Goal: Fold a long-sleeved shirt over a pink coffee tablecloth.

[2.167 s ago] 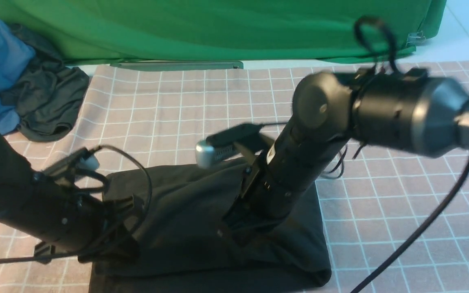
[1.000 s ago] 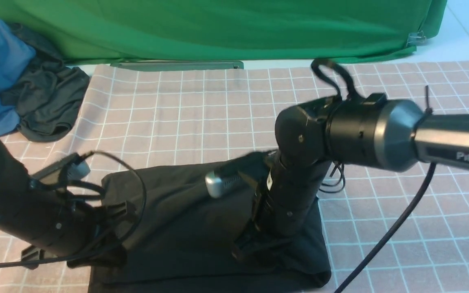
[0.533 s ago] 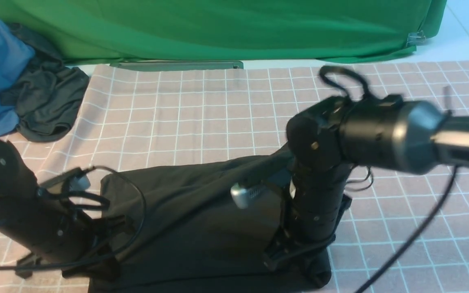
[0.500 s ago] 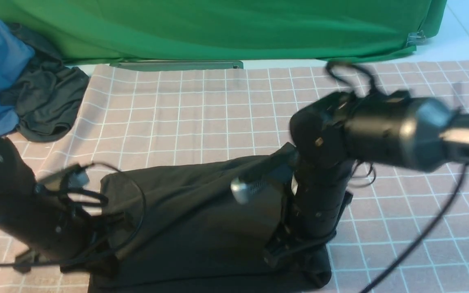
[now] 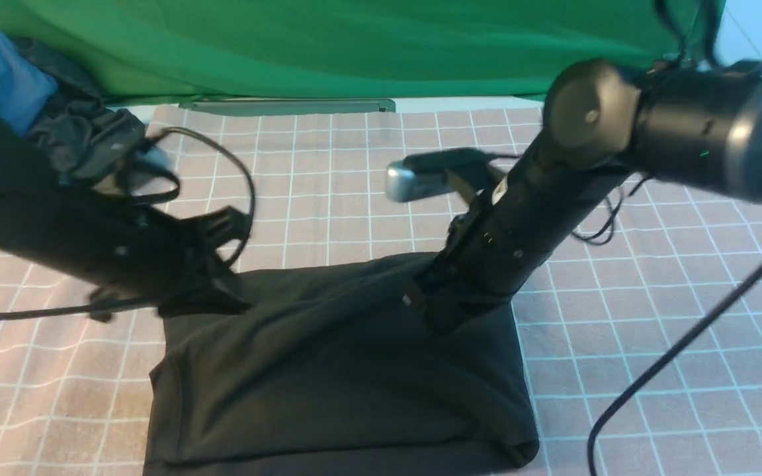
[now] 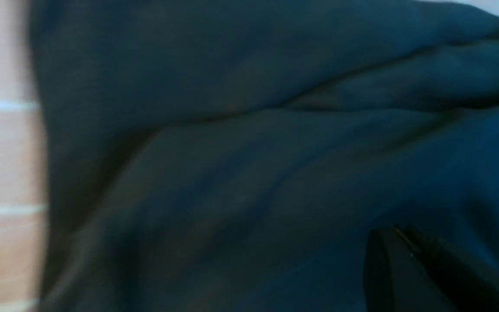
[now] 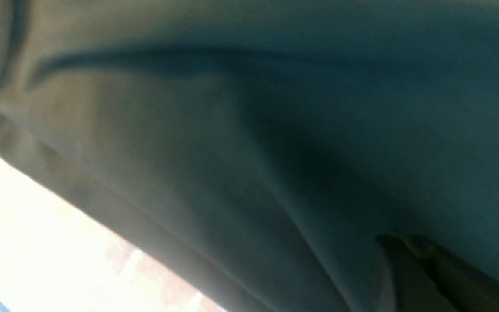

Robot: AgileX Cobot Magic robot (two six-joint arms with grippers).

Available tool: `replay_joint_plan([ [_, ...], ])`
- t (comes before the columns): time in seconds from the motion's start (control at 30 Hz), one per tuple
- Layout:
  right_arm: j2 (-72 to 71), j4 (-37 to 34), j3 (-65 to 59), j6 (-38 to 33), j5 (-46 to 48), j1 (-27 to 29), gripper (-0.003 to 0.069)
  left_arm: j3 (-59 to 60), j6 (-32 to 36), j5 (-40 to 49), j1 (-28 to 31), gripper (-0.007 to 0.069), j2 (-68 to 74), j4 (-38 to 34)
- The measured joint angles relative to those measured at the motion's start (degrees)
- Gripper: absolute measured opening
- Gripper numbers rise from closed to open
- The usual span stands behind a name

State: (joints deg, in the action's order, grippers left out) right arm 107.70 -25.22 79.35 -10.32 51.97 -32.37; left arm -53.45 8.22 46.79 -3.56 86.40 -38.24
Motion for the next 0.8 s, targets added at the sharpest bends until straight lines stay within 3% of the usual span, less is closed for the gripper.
replay_joint_plan([
  [0.13,4.39,1.7,-0.58,0.09,3.08,-0.39,0.0036,-0.05,1.61,-1.09,-2.97,0.002,6.35,0.41],
  [0.37,4.04,10.72,-4.27,7.17,5.13,-0.57,0.0036,-0.05,-9.78,-2.12,-3.69,0.002,11.79,13.87],
  [0.53,-0.22,13.32,-4.9,7.56,4.93,-0.51,0.0036,-0.05,-11.07,-3.39,-3.3,0.002,9.92,15.86],
  [0.7,-7.11,13.63,-2.85,7.62,4.69,2.92,0.0043,-0.05,-11.88,-5.96,-3.2,0.002,5.2,17.87],
  [0.8,-8.21,13.63,0.88,7.62,4.5,8.51,0.0078,-0.05,-13.6,-6.4,-3.2,0.002,1.97,19.72],
])
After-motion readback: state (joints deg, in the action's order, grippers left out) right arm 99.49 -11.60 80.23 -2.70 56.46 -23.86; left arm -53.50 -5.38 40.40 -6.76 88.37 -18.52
